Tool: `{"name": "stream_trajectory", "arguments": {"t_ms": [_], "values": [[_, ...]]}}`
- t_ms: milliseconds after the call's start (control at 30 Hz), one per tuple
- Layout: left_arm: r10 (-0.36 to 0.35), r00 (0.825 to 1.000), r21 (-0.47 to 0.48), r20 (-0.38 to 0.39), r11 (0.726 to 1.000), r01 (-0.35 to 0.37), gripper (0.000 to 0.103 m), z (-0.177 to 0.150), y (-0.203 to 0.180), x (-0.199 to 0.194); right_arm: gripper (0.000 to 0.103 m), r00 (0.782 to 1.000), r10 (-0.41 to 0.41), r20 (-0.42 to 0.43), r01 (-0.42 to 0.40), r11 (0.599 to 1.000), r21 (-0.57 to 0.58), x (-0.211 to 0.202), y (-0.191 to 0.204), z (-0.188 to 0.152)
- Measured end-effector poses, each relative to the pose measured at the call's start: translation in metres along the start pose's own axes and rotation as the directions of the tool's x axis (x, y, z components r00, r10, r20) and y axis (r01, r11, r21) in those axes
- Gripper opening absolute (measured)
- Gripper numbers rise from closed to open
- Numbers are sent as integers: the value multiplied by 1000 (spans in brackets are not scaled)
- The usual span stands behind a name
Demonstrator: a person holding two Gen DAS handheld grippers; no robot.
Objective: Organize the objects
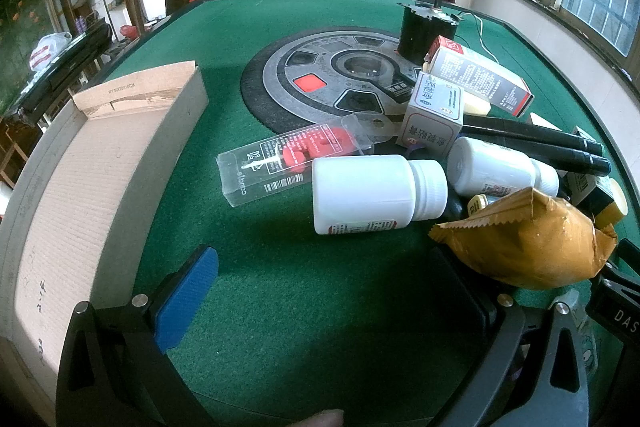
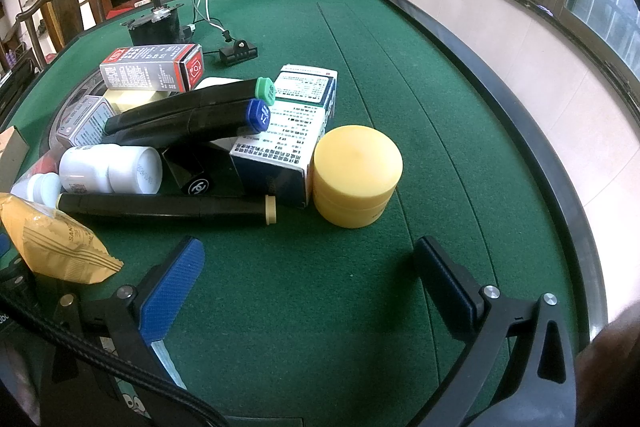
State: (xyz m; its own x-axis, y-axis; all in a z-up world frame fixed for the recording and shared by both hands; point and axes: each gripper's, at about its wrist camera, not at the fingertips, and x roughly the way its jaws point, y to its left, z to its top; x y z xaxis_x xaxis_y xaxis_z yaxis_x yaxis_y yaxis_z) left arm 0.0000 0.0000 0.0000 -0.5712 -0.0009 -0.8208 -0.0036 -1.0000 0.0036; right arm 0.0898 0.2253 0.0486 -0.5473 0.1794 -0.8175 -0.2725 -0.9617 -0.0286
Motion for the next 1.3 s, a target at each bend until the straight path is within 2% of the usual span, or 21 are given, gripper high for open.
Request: {"name": "stream_trajectory", "arguments": {"t_ms": [1300], "values": [[11,1000,-11,0,1000,-11,102,-4,-4,-4,103,1000,0,0,0,1000,2,0,0,0]]}}
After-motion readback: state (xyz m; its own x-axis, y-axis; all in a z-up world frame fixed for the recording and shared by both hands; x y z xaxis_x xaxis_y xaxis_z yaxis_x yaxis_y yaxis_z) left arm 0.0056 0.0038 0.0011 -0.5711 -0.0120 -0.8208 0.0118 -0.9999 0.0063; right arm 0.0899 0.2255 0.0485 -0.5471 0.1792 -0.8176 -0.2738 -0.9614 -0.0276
